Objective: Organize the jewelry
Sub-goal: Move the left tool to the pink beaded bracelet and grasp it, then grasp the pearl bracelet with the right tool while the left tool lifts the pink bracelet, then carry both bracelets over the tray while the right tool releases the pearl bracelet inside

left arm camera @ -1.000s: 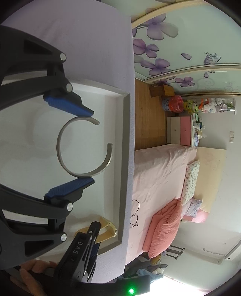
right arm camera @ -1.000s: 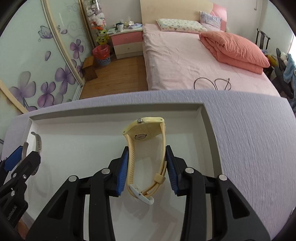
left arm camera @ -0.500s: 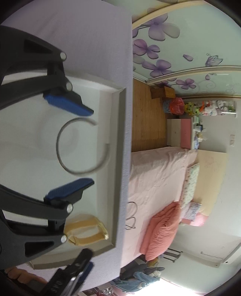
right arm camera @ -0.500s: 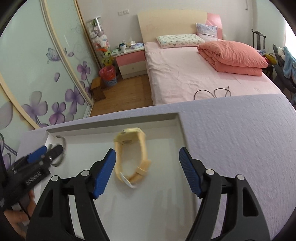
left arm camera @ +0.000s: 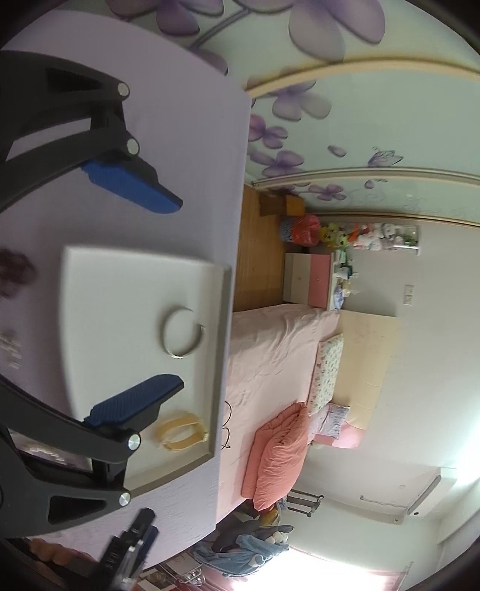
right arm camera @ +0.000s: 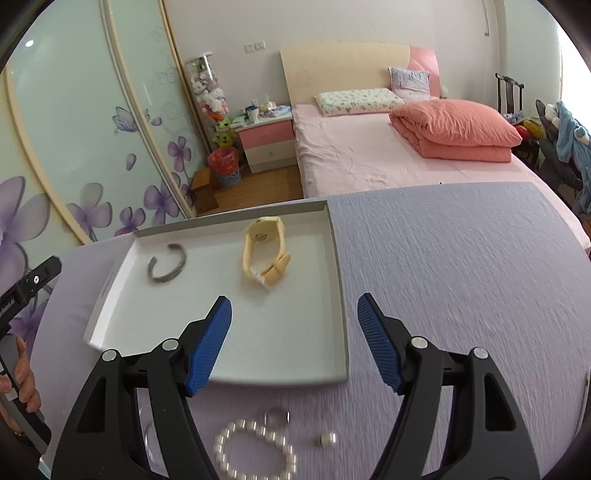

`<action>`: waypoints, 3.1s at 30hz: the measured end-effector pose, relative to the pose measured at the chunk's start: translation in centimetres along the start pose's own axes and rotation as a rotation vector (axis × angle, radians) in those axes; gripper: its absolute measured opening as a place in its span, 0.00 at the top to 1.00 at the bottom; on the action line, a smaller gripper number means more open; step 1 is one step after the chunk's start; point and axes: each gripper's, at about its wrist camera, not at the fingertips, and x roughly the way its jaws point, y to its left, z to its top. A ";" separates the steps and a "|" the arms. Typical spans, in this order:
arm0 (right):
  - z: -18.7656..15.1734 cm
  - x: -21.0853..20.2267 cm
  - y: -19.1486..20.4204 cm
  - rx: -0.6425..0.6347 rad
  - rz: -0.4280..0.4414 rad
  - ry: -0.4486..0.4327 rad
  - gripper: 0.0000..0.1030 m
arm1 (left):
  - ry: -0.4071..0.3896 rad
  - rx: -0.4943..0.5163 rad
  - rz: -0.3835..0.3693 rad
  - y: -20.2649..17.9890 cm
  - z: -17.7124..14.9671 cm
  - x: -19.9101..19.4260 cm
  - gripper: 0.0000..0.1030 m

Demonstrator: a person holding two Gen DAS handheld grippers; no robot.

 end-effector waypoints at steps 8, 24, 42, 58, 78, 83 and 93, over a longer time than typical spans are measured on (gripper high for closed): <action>-4.2 -3.7 0.9 -0.039 0.011 -0.038 0.30 | -0.020 0.036 -0.036 0.7 -6.8 -6.5 0.12; -10.7 -5.8 1.1 -0.067 0.000 -0.037 0.30 | 0.095 0.233 -0.132 -5.1 -18.6 -8.2 0.22; -12.3 -5.8 0.5 -0.057 -0.002 -0.022 0.30 | 0.205 0.251 -0.115 -6.5 -20.8 -5.6 0.84; -12.7 -4.3 0.1 -0.058 -0.024 0.021 0.31 | 0.157 0.204 -0.188 -3.8 -19.3 -7.4 0.87; -12.2 -1.1 1.3 -0.075 -0.067 0.107 0.66 | 0.075 0.179 -0.386 -6.3 -16.8 -10.0 0.87; -12.4 -0.3 2.0 -0.115 -0.099 0.129 0.81 | 0.061 0.166 -0.411 -6.7 -16.2 -10.5 0.87; -12.1 -1.6 1.9 -0.111 -0.042 0.104 0.91 | 0.032 0.146 -0.431 -6.7 -14.9 -11.2 0.88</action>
